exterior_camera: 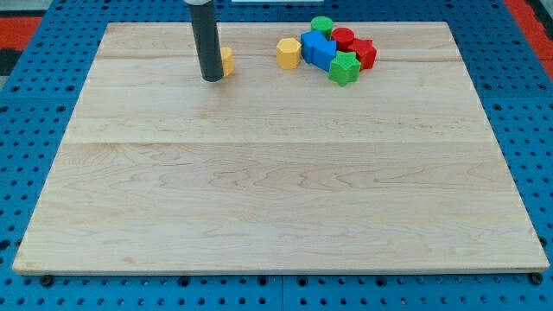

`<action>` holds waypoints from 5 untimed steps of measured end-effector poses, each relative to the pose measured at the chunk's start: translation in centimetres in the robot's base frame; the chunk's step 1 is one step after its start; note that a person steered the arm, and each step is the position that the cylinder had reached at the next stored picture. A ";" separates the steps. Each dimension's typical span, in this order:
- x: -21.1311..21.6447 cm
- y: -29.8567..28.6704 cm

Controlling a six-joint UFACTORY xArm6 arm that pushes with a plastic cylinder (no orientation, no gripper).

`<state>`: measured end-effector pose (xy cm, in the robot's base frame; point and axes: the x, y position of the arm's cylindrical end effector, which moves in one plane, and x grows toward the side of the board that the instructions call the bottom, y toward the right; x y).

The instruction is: Push the yellow heart left to the yellow hexagon

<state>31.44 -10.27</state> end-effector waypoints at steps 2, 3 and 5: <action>-1.7 -6.8; -3.9 -5.6; -4.1 6.6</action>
<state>27.34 -3.63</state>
